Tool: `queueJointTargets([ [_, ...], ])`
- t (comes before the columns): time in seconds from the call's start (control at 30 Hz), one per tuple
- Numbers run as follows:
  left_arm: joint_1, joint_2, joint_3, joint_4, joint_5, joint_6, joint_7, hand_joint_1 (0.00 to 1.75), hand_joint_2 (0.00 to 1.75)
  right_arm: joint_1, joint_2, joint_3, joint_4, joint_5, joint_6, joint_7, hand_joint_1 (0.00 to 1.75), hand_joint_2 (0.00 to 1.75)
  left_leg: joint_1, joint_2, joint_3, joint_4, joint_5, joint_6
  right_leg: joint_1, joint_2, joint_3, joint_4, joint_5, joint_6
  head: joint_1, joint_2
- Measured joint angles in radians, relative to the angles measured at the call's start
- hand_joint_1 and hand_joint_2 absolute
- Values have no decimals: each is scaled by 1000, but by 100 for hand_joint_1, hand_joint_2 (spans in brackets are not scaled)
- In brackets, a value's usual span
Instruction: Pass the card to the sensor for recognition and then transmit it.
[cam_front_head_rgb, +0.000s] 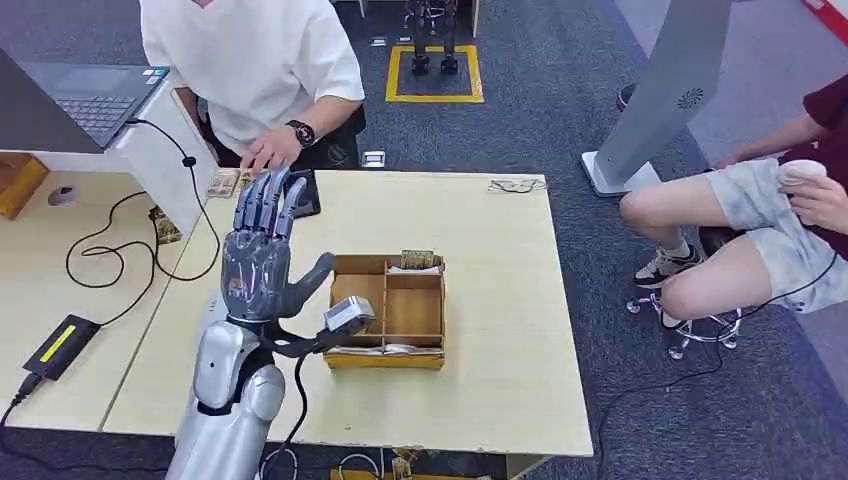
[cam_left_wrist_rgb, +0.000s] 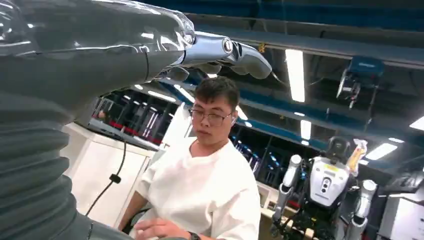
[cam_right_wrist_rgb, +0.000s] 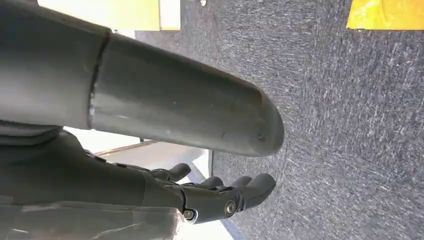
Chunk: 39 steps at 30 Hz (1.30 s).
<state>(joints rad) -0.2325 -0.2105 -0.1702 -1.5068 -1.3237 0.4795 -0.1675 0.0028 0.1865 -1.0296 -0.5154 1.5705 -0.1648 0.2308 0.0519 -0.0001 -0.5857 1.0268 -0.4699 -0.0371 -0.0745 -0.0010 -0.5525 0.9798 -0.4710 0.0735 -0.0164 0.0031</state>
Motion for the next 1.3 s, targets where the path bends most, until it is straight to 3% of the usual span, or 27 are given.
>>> queueJointTargets([
  [0.2, 45, 29, -27, 0, 37, 1, -76, 0, 175, 2, 0, -3, -8, 0, 0, 0, 0, 0, 0, 0, 0, 0, 0, 0, 0, 0, 0, 0, 0, 0, 0, 0],
  [0.33, 62, 45, -45, 0, 59, -4, -95, 0, 175, 4, 0, -5, -13, 0, 0, 0, 0, 0, 0, 0, 0, 0, 0, 0, 0, 0, 0, 0, 0, 0, 0, 0],
  [0.57, 90, 76, -89, 0, 160, -66, -202, 0, 175, 5, 0, -16, -22, 0, 0, -3, 0, 0, 0, 0, 0, 0, 0, 0, 0, 0, 0, 0, 0, 0, 0, 0],
  [0.67, 101, 94, -121, 5, 162, -88, -221, 0, 175, 5, 0, -19, -27, 0, 1, -3, 0, 0, 0, 0, 0, 0, 0, 0, 0, 0, 0, 0, 0, 0, 0, 0],
  [1.03, 106, 187, -251, 78, 138, -146, -227, 0, 175, 5, 0, -22, -32, 0, 2, 3, 0, 0, 0, 0, 0, 0, 0, 0, 0, 0, 0, 0, 0, 0, 0, 0],
  [1.3, 90, 218, -320, 161, 53, -136, -124, 0, 175, 5, -1, -22, -32, 0, 1, 5, 0, 0, 0, 0, 0, 0, 0, 0, 0, 0, 0, 0, 0, 0, 0, 0],
])
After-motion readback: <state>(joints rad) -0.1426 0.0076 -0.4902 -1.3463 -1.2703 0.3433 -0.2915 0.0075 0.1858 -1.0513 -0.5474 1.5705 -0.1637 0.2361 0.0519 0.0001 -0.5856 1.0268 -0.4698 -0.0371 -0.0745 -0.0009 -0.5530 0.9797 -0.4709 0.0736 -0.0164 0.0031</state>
